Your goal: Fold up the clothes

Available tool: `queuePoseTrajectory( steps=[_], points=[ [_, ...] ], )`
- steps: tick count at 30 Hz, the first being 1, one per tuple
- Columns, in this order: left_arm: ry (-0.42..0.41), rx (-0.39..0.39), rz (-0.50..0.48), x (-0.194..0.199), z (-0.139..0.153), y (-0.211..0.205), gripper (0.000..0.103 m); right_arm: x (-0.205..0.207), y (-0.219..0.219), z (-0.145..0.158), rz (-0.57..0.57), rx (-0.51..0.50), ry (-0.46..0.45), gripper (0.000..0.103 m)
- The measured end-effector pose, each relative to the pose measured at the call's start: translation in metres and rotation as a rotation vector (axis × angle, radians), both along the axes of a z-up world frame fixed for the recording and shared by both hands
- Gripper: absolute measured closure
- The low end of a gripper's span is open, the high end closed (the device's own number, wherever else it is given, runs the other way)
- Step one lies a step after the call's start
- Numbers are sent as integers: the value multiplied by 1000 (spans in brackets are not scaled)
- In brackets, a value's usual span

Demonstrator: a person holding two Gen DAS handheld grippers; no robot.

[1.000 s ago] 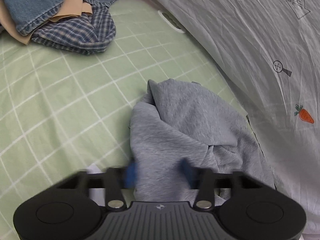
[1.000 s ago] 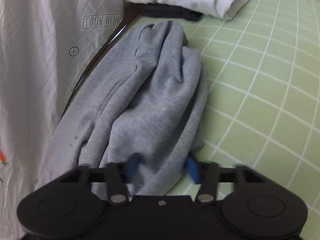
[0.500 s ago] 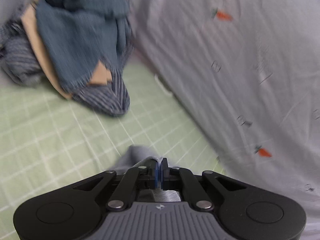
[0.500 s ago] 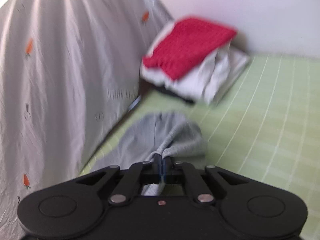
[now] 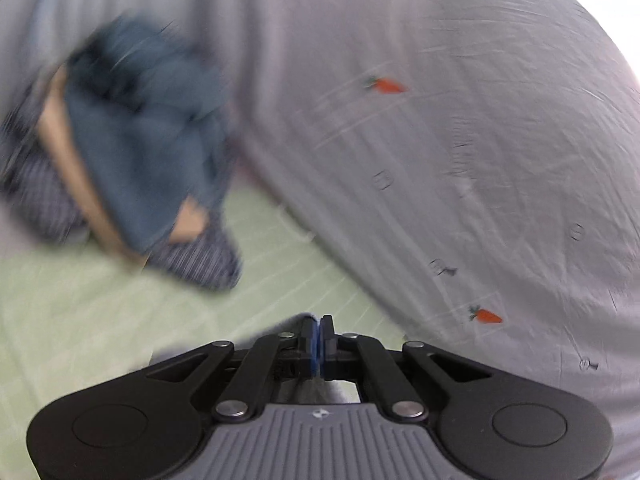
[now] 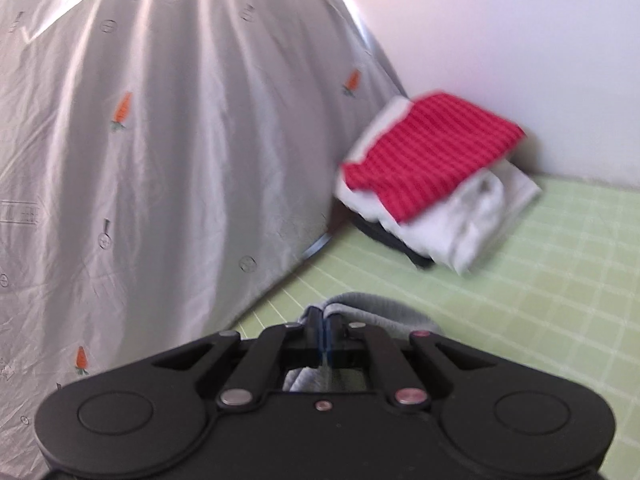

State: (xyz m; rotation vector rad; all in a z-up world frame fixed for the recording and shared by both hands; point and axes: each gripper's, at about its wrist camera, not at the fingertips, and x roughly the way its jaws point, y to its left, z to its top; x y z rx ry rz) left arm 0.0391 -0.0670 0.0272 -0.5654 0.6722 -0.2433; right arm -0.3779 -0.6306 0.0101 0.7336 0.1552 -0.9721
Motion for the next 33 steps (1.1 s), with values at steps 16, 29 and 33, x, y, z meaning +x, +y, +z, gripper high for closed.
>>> queuePoseTrajectory(
  steps=[16,29,33],
  points=[
    [63,-28,-14,61,-18,-29,103,-9,-14,-22,-133,64,61,101],
    [249,66,-106,59,-62,-55,84,-6,-14,-32,-78,100,85,101],
    [341,87,-160,51,-103,-68,61,-19,-15,-42,-107,144,87,101]
  ],
)
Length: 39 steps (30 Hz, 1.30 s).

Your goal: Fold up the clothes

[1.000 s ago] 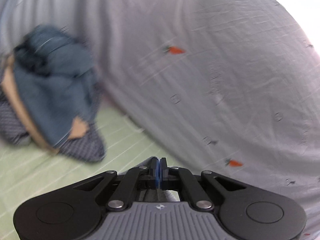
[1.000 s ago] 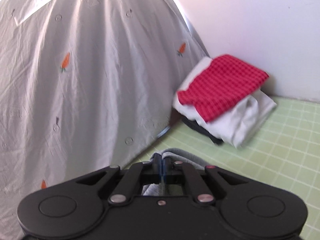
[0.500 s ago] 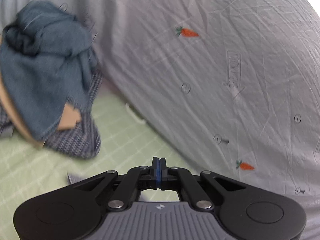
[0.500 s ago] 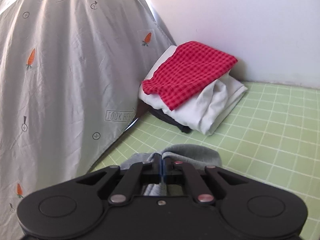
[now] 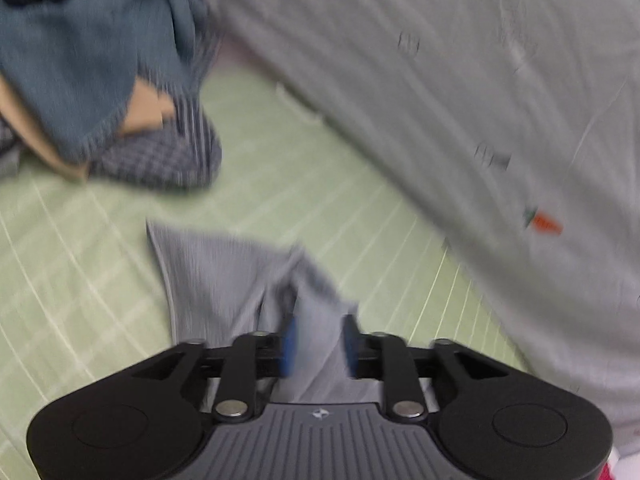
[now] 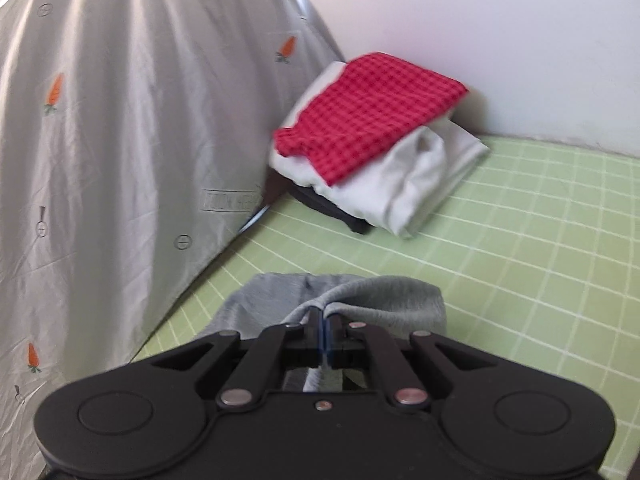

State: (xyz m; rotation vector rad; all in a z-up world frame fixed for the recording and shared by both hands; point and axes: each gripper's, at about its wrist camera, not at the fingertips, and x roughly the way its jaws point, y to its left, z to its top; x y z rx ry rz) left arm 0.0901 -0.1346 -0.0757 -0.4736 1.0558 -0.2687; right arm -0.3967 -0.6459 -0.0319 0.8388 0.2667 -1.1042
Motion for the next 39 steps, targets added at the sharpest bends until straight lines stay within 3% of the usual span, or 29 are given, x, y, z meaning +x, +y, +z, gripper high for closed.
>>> queuePoseTrajectory(
  steps=[2,4,7,9,10,16,22,26,29,33,36,39],
  points=[
    [10,33,-32,0,-14,-10,52,-1,-1,-3,-6,11,-1,101],
    [12,100,-27,-1,-24,-19,52,1,-2,-5,-4,19,5,101],
    [5,93,7,0,-34,-22,55,7,-4,-9,7,29,22,101],
    [16,74,35,6,-39,-22,88,11,-5,-12,10,44,31,101],
    [27,70,46,9,-41,-23,99,13,-6,-14,11,53,36,101],
    [33,52,55,42,-51,-43,101,37,-18,-23,41,71,103,101],
    [47,21,37,114,-60,-99,101,80,-54,-22,65,54,117,101],
    [-33,-35,12,134,-24,-121,102,101,-72,-1,67,-19,70,101],
    [-133,-74,7,126,18,-110,102,100,-72,30,47,-119,16,101],
    [-236,-149,67,88,67,-54,102,72,-57,63,8,-212,-68,101],
    [-279,-177,136,38,88,-1,102,39,-40,67,-23,-224,-106,101],
    [-279,-155,217,-28,84,50,102,6,-21,48,-44,-173,-70,101]
  ],
)
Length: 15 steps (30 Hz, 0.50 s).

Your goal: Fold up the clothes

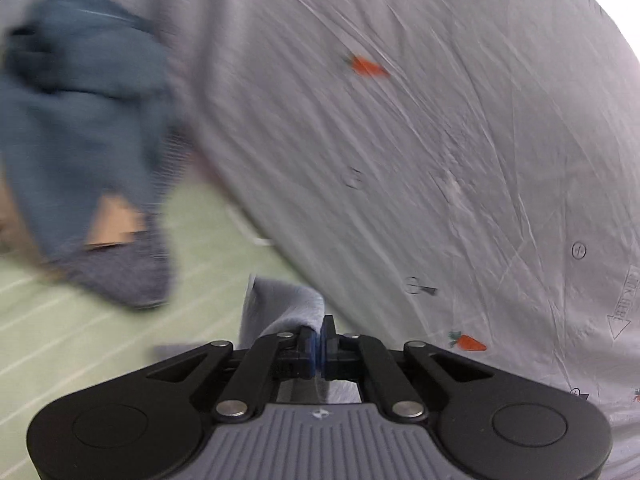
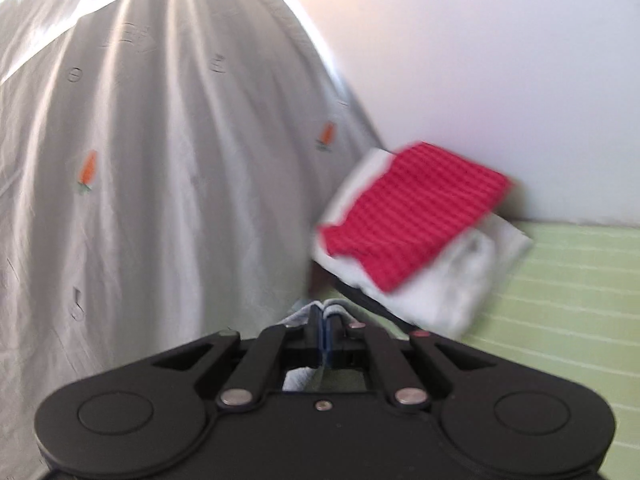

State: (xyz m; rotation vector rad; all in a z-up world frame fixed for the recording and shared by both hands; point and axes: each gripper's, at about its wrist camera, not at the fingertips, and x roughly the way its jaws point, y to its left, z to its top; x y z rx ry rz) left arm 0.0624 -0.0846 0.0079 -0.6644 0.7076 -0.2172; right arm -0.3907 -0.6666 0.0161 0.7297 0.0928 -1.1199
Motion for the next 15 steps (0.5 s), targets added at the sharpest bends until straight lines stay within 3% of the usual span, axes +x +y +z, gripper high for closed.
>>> queuePoseTrajectory(
  steps=[4,7,10,13,15],
  points=[
    [139,90,101,-80,-44,50,102,-39,23,-47,-30,126,110,101],
    [294,100,172,-121,-87,81,102,-53,32,-81,-30,220,189,101],
    [385,110,206,-146,-110,101,101,-55,38,-101,15,278,243,101],
    [383,142,186,-161,-110,109,100,-43,39,-104,51,296,315,100],
    [359,184,176,-164,-105,110,95,-34,42,-102,80,295,336,92]
  ],
)
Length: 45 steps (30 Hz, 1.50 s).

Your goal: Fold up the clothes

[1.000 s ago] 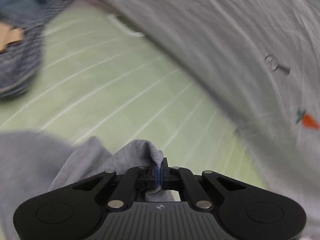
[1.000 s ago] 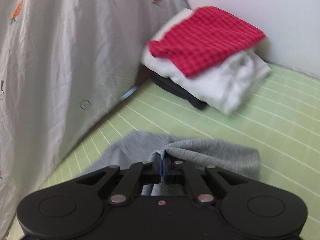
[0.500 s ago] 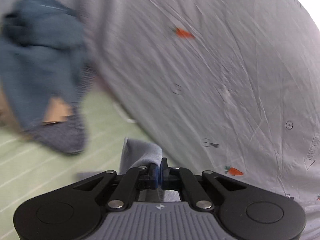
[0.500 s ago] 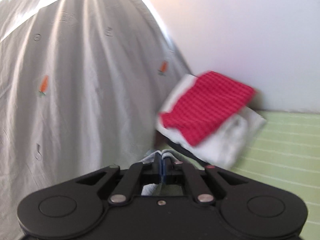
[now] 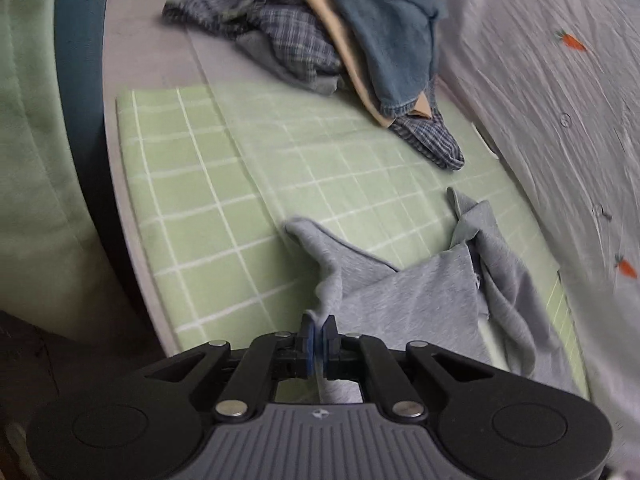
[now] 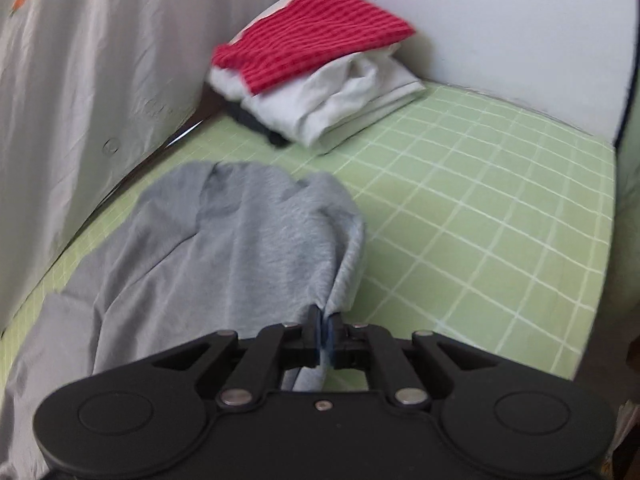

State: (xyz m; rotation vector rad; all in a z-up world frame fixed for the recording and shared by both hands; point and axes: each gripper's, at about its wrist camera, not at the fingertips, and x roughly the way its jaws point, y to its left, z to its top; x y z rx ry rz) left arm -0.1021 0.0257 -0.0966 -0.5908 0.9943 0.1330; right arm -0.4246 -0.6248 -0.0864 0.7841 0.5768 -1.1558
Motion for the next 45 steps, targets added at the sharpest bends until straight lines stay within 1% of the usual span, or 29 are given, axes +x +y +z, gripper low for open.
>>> queuePoseTrajectory(
  steps=[1,2,3,4,5,7,8,13,15,16,17,18,19,22,24,27,28,30,32,33,35,36,38,39,40,41,42,43,45],
  points=[
    [-7,16,-4,0,2,2,90,4,3,1,12,-4,5,85],
    [-10,28,-2,1,2,5,86,7,9,3,28,-14,13,70],
    [-14,36,-3,2,2,8,85,11,15,4,44,-24,20,57],
    [-16,34,-9,5,2,12,85,14,20,6,60,-33,27,55],
    [-16,27,-21,10,0,14,84,18,26,7,76,-34,33,55],
    [10,18,-56,23,-9,18,72,24,37,10,107,-37,46,52],
    [23,16,-74,29,-14,18,69,27,43,11,117,-35,49,51],
    [54,21,-147,60,-32,11,67,39,78,10,166,-10,52,50],
    [65,18,-180,71,-37,7,70,44,92,10,199,-12,74,50],
    [65,27,-190,75,-38,5,76,47,99,9,213,-17,93,50],
    [59,46,-196,78,-38,3,103,52,106,10,226,-22,113,50],
    [50,57,-210,80,-37,1,101,56,112,10,236,-26,129,50],
    [40,60,-228,83,-36,1,102,61,118,10,244,-25,135,50],
    [-9,83,-259,90,-25,4,103,76,131,11,260,-22,127,50],
    [-55,98,-250,97,-10,14,103,91,140,12,276,-26,129,50],
    [-133,74,-197,106,15,37,102,110,153,13,288,-21,106,50],
    [-158,79,-173,107,23,46,102,116,157,12,293,-14,95,50],
    [-192,144,-128,107,33,61,102,127,165,11,311,-3,86,50],
    [-169,211,-92,104,30,75,102,136,173,9,335,5,86,50],
    [-140,227,-70,103,25,83,102,141,178,9,347,8,86,50],
    [-67,222,-29,101,12,98,102,144,186,6,366,11,110,50],
    [-40,213,-26,99,7,101,102,145,189,4,371,18,121,50],
    [3,202,-27,96,-1,105,100,144,190,0,371,45,130,49],
    [2,205,-36,94,-1,102,98,142,189,-2,362,59,129,46],
    [-3,208,-38,92,0,99,89,139,187,-2,350,67,126,45],
    [-8,210,-41,90,2,95,77,136,188,-4,339,72,122,40],
    [-13,213,-43,90,5,90,71,132,185,-3,324,73,115,33],
    [-18,218,-44,89,7,85,62,127,182,-2,312,67,106,29],
    [-35,242,-58,88,13,70,59,116,175,0,290,40,94,14]
  ],
)
